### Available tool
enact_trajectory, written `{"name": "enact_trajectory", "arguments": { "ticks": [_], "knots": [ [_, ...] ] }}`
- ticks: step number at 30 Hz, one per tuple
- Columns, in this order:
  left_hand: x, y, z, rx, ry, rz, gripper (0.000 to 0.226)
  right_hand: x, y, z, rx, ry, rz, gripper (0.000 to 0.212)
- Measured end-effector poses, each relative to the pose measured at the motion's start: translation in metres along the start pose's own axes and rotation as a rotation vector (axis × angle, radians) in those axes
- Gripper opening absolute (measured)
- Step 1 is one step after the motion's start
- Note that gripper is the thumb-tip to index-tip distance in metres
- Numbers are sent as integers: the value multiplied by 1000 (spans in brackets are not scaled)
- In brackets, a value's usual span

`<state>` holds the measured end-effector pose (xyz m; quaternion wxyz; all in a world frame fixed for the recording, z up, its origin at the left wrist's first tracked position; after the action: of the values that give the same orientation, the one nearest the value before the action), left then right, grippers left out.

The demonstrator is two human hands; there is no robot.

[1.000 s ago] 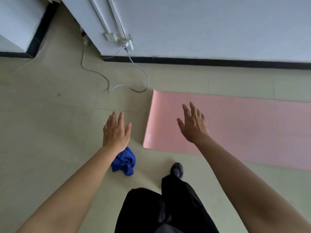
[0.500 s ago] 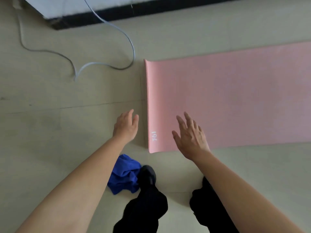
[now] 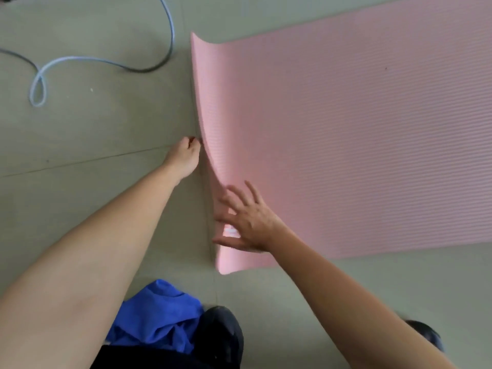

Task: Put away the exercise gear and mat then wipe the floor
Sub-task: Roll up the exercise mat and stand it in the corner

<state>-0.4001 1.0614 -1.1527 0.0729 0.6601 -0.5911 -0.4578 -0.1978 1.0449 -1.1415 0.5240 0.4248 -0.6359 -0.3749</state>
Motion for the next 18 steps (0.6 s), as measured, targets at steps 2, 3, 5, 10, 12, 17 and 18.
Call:
{"name": "enact_trajectory", "arguments": {
  "ticks": [2,3,5,10,12,17,18],
  "knots": [
    [-7,-26,12,140,64,-153,94,-38,4,-14,-59,-139,41,65],
    [-13,-38,14,190,81,-188,105,-54,8,-23,-75,-214,70,69],
    [-34,-56,10,251,102,-203,116,-75,19,-38,-98,-353,143,73],
    [-73,-79,6,119,80,-190,108,-61,43,-57,-133,-518,131,76],
    [-93,-84,-1,19,55,3,109,-51,37,-60,-72,-578,116,87],
    [-140,-97,-20,-88,-139,177,82,-84,22,-97,-101,-848,244,86],
    [-145,-95,-22,-119,-198,107,68,-95,23,-107,-123,-891,257,85]
  ]
}}
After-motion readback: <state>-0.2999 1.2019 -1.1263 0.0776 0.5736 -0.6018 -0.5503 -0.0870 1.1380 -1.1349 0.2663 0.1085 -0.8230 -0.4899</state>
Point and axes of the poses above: each hand's wrist, its own z-axis towards the middle knuckle, its own y-axis out of the back of the hand, x = y × z, the point moved 9 cm from there along z, towards the middle knuckle, and after that the axes turned 6 degrees about -z, right-handed, at the moved point
